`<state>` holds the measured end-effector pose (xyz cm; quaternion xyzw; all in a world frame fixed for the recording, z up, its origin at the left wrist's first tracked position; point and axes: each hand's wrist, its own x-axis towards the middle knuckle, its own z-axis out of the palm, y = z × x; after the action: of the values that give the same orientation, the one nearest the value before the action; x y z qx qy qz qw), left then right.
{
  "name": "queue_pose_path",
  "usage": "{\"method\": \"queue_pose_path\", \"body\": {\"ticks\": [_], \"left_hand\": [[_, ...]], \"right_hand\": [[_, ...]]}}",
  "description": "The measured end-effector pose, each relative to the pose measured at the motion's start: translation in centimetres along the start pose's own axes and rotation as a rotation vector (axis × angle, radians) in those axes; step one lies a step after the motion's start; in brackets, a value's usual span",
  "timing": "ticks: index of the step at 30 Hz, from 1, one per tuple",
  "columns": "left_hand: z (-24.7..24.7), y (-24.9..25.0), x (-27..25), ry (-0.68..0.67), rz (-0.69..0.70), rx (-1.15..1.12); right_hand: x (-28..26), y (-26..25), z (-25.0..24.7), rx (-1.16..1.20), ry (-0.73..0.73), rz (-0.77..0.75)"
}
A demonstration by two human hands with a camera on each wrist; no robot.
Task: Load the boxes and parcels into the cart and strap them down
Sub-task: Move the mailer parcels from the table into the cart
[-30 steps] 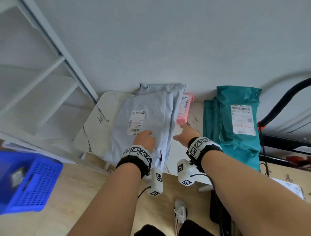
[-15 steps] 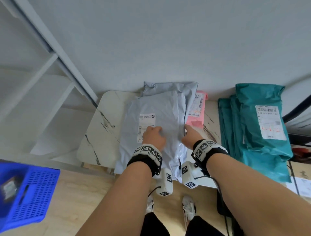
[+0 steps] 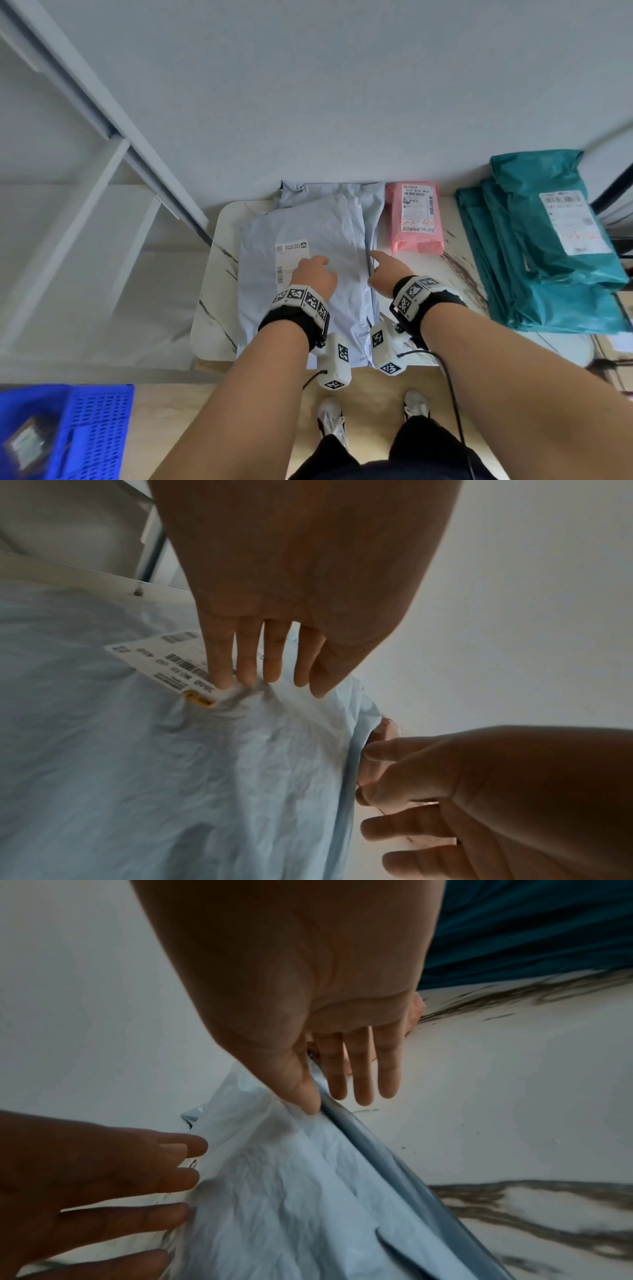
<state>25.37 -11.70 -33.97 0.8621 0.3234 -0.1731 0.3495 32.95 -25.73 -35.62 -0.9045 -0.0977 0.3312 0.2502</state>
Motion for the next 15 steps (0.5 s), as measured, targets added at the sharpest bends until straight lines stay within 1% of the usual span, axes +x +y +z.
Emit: {"method": "queue_pose_path", "body": {"ticks": [4, 11, 15], "left_hand": [[0.1, 1.9, 1.1, -0.022, 0.074, -0.016], [1.8, 7.9, 3.6, -0.04, 0.224, 0.054], [3.2, 11.4, 5.4, -0.029, 0.246, 0.111]], "right_hand": [[0.2, 1.4, -1.5, -0.014, 0.084, 0.071], [1.7, 4.7, -6.8, 0.01, 0.264, 0.152], [3.5, 6.3, -9.6, 0.081, 0.304, 0.185]]}}
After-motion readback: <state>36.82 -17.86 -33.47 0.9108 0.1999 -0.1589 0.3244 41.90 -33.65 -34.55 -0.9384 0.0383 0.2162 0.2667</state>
